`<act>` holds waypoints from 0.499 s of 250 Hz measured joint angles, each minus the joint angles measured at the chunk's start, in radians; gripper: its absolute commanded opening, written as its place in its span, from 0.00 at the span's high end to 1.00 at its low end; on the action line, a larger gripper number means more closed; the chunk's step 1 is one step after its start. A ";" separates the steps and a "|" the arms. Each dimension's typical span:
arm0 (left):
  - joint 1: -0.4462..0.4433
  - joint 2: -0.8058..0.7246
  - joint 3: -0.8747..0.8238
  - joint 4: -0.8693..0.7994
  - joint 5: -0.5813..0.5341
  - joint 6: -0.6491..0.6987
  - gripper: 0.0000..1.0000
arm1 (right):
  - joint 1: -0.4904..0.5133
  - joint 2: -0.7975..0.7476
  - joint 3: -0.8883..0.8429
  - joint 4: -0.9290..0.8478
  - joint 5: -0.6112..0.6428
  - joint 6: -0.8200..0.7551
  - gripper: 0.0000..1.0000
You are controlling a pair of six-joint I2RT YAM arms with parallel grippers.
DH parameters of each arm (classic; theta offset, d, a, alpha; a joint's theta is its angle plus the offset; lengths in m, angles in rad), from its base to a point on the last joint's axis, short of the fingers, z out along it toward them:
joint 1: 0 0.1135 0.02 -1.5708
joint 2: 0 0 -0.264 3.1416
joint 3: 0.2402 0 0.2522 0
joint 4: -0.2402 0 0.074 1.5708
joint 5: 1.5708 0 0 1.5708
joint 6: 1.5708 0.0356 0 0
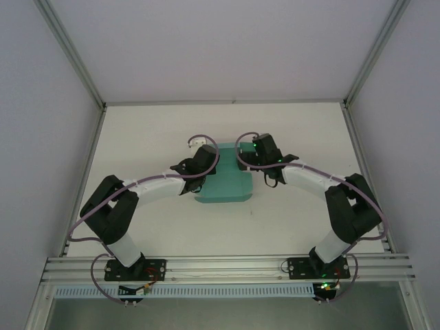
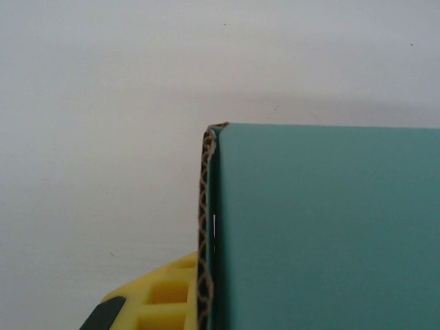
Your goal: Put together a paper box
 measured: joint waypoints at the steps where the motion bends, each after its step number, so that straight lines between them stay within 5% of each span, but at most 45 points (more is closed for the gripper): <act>1: 0.000 0.000 0.000 0.000 0.000 0.000 1.00 | 0.002 0.002 0.001 0.001 0.000 0.000 0.00; 79: 0.000 0.017 0.000 -0.013 0.002 -0.005 1.00 | 0.087 0.056 0.031 0.011 0.131 0.042 0.00; 125: 0.000 0.017 0.000 -0.009 0.001 -0.017 1.00 | 0.086 -0.073 -0.046 -0.006 0.156 0.034 0.00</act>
